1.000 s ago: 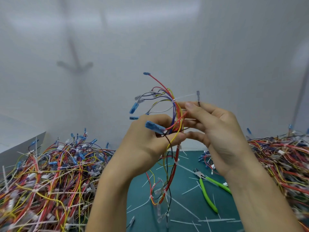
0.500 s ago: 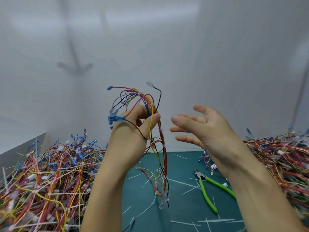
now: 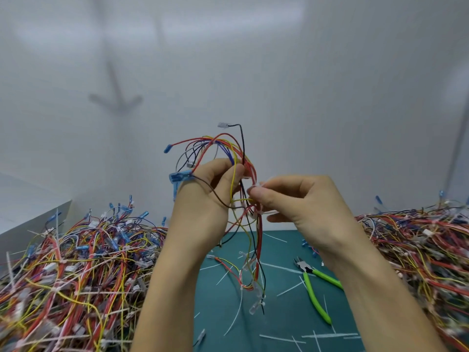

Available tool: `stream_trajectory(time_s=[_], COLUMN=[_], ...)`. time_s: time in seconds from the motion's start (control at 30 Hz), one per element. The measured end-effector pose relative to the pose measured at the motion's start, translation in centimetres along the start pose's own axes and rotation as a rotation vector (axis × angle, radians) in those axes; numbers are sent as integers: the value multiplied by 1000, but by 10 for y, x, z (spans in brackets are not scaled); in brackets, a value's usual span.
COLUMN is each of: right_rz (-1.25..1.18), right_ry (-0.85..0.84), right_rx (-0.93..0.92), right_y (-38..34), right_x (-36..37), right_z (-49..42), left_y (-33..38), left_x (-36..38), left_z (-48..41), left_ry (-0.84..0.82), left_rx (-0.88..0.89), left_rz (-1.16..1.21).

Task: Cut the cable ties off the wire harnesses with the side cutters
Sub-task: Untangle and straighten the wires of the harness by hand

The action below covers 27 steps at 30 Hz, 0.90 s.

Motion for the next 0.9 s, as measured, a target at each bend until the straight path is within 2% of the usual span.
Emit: stream_trajectory(time_s=[0.2,0.47,0.57,0.73,0.9], right_rz=[-116,-262,-288,-296,-306], right_ry=[119,324,356,367,354], right_rx=[-51,-5,-2,-6,-3], right_y=[0,6,6,5,4], right_x=[-2,-15,-18,-19,-16], right_z=[-1,-3,-4,-4,-4], left_y=[-7,-1,2,6,1], left_x=[2,-11,-15,-14,-11], left_z=[-3,2,4,4,3], left_ry=[-3,-94,-134,-118,-128], left_rx=[-22,-25,2,11,-5], left_rz=[-29,-173,-179,-36,-116])
Point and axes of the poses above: each hand's wrist, its own z-axis away from the middle knuckle, its own x-axis out of the palm, y = z × x, the point moved 3 cm from there along -z, towards the middle knuckle, and after that the axes turned 2 degrees about -z, right-handed, at the moved point
